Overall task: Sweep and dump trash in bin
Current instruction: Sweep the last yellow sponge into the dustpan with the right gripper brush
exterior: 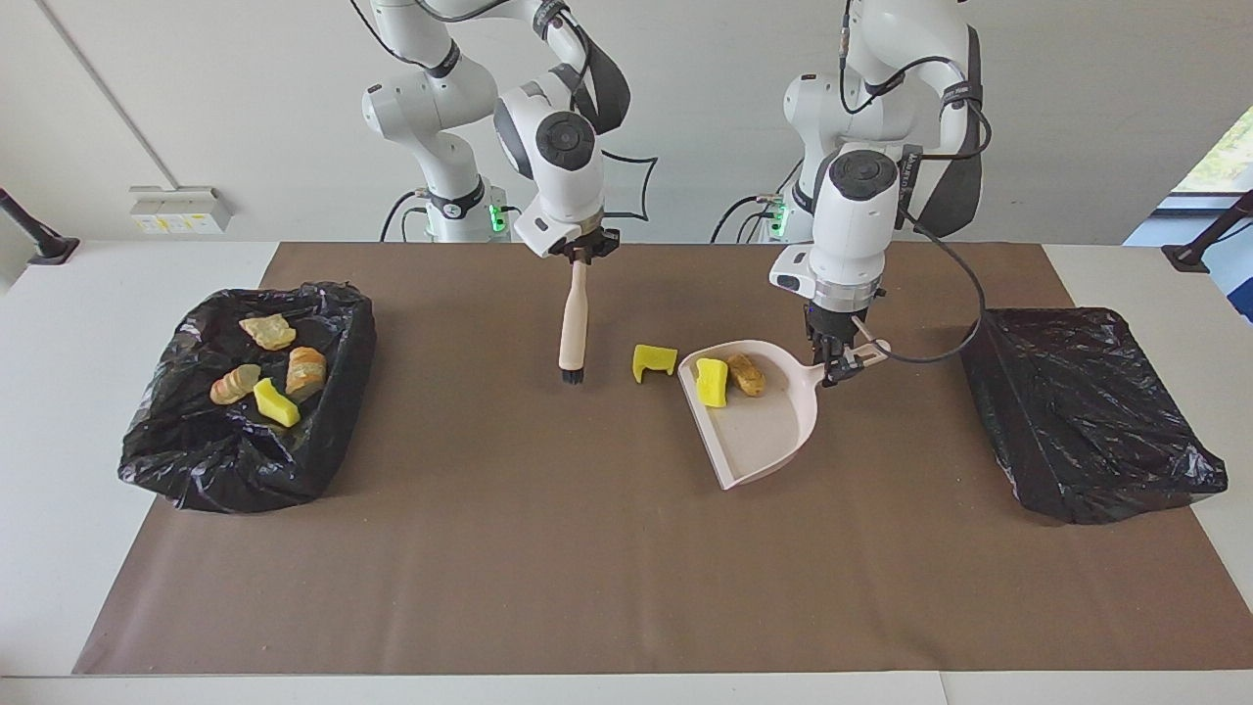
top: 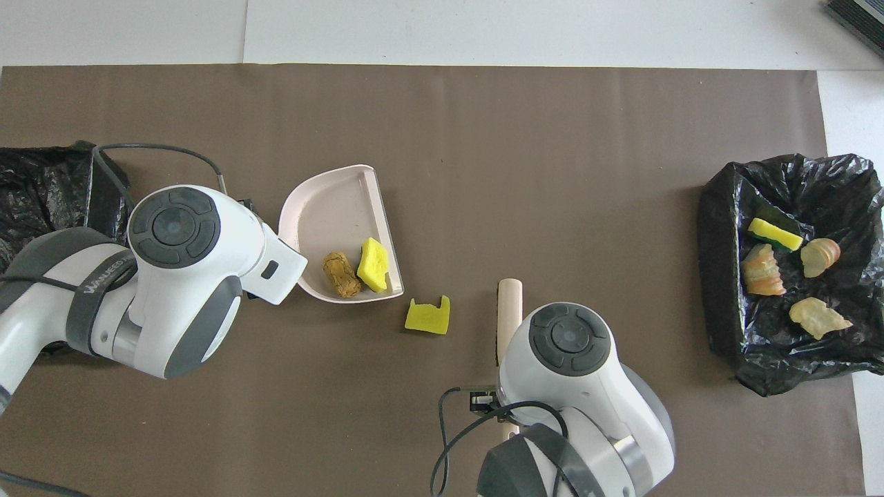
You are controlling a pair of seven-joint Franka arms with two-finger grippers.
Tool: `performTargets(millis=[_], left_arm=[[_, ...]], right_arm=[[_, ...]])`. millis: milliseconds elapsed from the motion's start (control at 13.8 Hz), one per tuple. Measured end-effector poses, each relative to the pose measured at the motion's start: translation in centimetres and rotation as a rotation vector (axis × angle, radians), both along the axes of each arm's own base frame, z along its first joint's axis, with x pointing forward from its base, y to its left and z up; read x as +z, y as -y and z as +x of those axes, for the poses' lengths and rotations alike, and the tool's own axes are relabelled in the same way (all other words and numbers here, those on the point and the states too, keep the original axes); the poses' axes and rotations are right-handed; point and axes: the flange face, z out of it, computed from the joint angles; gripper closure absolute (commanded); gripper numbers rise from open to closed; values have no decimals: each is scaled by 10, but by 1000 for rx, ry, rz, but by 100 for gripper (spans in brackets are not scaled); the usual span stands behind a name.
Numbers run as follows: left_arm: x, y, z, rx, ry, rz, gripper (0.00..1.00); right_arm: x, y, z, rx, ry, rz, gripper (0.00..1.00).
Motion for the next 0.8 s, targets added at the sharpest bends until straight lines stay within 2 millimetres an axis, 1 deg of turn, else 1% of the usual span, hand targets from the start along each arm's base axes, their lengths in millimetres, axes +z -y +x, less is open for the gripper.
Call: performTargets(millis=[145, 291, 364, 509, 727, 800], left_arm=[[-14, -24, -10, 31, -16, 6, 100], [-31, -39, -21, 45, -25, 6, 100], [-40, -40, -27, 41, -32, 7, 100], [-53, -35, -37, 23, -38, 6, 100], [-55, -20, -51, -14, -32, 4, 100], [-56, -14, -55, -26, -31, 4, 100]], right_arm=[[-10, -15, -16, -13, 16, -4, 100], [-21, -29, -27, -23, 7, 0, 100], [-24, -31, -28, -33, -6, 11, 100], [-31, -36, -25, -52, -1, 33, 100], [-51, -63, -24, -58, 40, 89, 100], [-53, -71, -24, -57, 44, 102, 100]])
